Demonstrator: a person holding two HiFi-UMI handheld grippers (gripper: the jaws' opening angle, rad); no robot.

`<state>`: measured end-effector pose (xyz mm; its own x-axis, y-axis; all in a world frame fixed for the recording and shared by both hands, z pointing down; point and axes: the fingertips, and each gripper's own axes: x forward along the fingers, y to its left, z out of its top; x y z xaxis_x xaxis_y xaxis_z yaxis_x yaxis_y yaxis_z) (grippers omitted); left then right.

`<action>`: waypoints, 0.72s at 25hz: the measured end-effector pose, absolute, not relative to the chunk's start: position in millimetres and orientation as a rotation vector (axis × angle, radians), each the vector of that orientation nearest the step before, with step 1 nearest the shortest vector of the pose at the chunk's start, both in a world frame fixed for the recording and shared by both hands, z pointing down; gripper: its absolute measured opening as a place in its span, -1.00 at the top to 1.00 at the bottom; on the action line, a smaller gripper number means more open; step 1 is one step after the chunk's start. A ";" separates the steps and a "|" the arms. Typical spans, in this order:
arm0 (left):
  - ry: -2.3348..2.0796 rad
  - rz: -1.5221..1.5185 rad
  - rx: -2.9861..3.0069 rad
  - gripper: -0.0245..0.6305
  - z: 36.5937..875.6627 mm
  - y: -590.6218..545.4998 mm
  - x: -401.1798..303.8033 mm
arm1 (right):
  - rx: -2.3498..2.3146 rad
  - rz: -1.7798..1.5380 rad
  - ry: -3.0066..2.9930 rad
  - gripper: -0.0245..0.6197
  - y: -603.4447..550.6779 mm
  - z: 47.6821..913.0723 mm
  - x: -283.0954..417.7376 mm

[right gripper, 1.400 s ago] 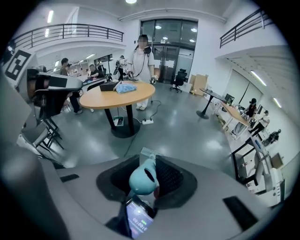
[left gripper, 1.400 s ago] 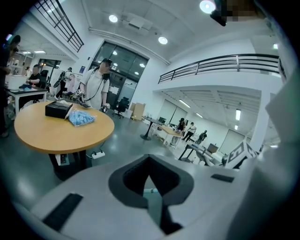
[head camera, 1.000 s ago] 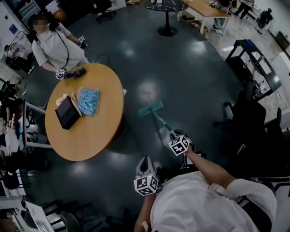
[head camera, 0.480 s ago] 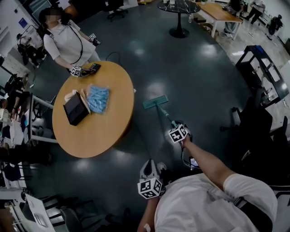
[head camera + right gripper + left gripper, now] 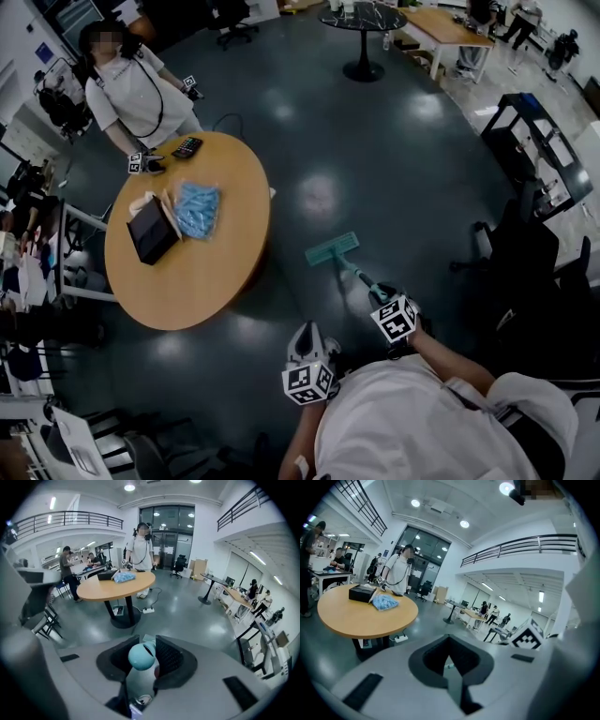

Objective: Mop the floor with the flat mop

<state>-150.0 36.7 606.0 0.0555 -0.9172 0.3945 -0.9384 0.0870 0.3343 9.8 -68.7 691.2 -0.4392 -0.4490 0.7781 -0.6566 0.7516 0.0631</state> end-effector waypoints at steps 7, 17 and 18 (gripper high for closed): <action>-1.801 0.048 1.867 0.91 610.4 21.9 -130.4 | 0.812 0.270 -2.200 0.57 -57.7 652.9 8.6; -1.791 0.061 1.930 0.91 604.2 11.9 -115.3 | 0.770 0.210 -2.247 0.57 -49.2 653.6 0.5; -1.790 0.062 1.929 0.91 604.6 11.5 -116.1 | 0.772 0.205 -2.249 0.57 -49.4 653.4 0.0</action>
<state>-116.1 11.5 604.6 0.1326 -0.9221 0.3636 -0.9450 -0.0069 0.3271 0.0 -49.4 653.4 -0.5475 -0.4679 0.6937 -0.5857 0.8064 0.0817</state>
